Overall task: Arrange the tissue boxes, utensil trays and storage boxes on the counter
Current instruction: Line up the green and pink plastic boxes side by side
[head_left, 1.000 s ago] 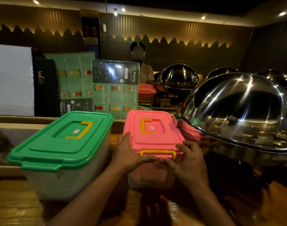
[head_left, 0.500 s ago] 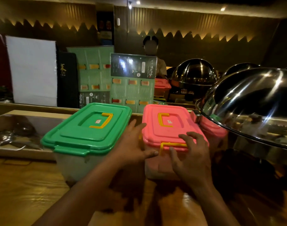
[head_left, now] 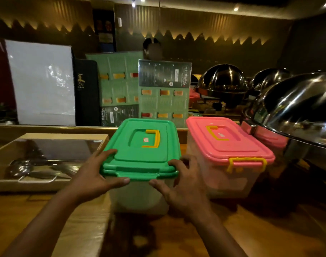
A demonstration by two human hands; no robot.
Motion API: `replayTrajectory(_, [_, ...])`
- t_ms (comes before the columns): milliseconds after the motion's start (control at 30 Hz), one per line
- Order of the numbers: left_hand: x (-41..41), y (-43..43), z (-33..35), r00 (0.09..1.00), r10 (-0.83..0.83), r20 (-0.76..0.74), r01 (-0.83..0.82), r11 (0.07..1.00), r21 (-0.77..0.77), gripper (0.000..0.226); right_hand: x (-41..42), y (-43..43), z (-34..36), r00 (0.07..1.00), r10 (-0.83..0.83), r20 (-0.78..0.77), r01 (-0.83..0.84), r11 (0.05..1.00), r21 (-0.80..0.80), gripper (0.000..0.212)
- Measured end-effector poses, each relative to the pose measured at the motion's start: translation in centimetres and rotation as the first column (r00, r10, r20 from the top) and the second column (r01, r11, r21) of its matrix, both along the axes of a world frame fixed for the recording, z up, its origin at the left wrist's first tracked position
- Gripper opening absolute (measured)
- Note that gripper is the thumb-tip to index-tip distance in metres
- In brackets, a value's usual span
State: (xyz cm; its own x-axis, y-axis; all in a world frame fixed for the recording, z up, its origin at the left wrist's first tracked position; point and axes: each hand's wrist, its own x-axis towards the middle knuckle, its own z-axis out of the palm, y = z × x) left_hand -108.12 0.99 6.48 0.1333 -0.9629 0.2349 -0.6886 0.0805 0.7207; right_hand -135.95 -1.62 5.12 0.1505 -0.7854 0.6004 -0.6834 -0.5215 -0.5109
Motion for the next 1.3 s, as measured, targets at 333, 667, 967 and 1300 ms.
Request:
replayTrajectory(333, [-2.3, -2.8, -2.2, 0.992, -0.040, -0.124, 0.022, 0.989, -0.147, 0.122, -1.6, -1.0, 0.0, 0.962, -0.226, -0.156, 0.237, 0.970, 0.054, 0.090])
replayTrajectory(667, [-6.1, -5.4, -2.1, 0.994, -0.011, -0.112, -0.007, 0.987, -0.162, 0.126, -4.7, -3.3, 0.8, 0.879, -0.321, -0.353, 0.362, 0.931, 0.054, 0.089])
replayTrajectory(967, [-6.6, -6.2, -2.2, 0.992, -0.022, -0.122, 0.002, 0.986, -0.164, 0.123, -5.4, -4.0, 1.1, 0.904, -0.300, -0.304, 0.327, 0.944, 0.040, 0.082])
replayTrajectory(1300, [-6.2, -6.3, -2.4, 0.983, -0.036, -0.182, 0.004, 0.985, -0.171, 0.113, -5.2, -4.1, 0.5, 0.920, -0.302, -0.252, 0.309, 0.951, -0.011, 0.073])
